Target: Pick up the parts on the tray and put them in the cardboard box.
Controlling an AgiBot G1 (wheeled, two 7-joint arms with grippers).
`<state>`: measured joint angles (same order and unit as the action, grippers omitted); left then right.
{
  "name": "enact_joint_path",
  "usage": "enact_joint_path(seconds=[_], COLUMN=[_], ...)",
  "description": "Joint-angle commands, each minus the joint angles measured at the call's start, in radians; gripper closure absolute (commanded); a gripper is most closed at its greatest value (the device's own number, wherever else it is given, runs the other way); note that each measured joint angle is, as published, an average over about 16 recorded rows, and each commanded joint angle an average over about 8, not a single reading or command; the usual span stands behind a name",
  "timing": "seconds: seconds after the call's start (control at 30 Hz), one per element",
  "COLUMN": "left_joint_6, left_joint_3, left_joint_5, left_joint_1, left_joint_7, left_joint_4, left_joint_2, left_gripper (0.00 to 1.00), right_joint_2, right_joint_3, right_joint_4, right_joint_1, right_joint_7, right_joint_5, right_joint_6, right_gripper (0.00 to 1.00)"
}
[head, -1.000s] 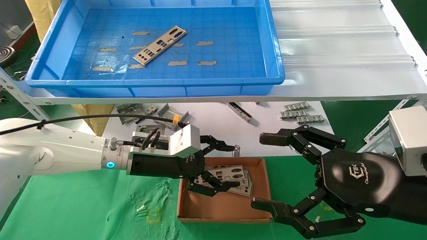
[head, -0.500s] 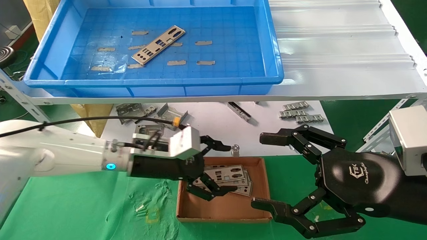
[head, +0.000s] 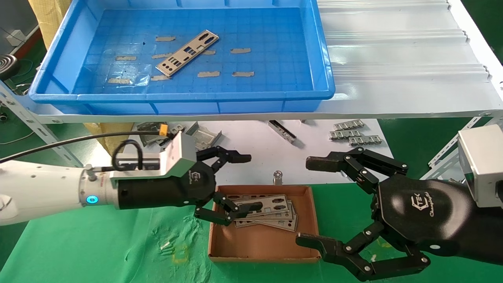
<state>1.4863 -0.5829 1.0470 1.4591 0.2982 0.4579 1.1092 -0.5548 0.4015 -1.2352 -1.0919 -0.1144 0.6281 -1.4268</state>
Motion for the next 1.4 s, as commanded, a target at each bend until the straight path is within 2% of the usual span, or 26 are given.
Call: enact_joint_path(seconds=[0.03, 1.4], left_joint_6=[0.0, 0.009], left_joint_3=[0.014, 0.299], left_joint_5=[-0.015, -0.312], left_joint_1=[-0.018, -0.379], left_joint_7=[-0.023, -0.478], left_joint_4=[0.038, 0.815], left_joint_2=[-0.023, -0.491], left_gripper=[0.0, 0.0], right_joint_2=[0.0, 0.0], right_joint_3=[0.0, 0.0], right_joint_4=[0.0, 0.0], right_joint_1=[0.0, 0.0], right_joint_7=[0.0, 0.0], right_joint_5=[0.0, 0.0], right_joint_6=[0.0, 0.0], right_gripper=[0.0, 0.0])
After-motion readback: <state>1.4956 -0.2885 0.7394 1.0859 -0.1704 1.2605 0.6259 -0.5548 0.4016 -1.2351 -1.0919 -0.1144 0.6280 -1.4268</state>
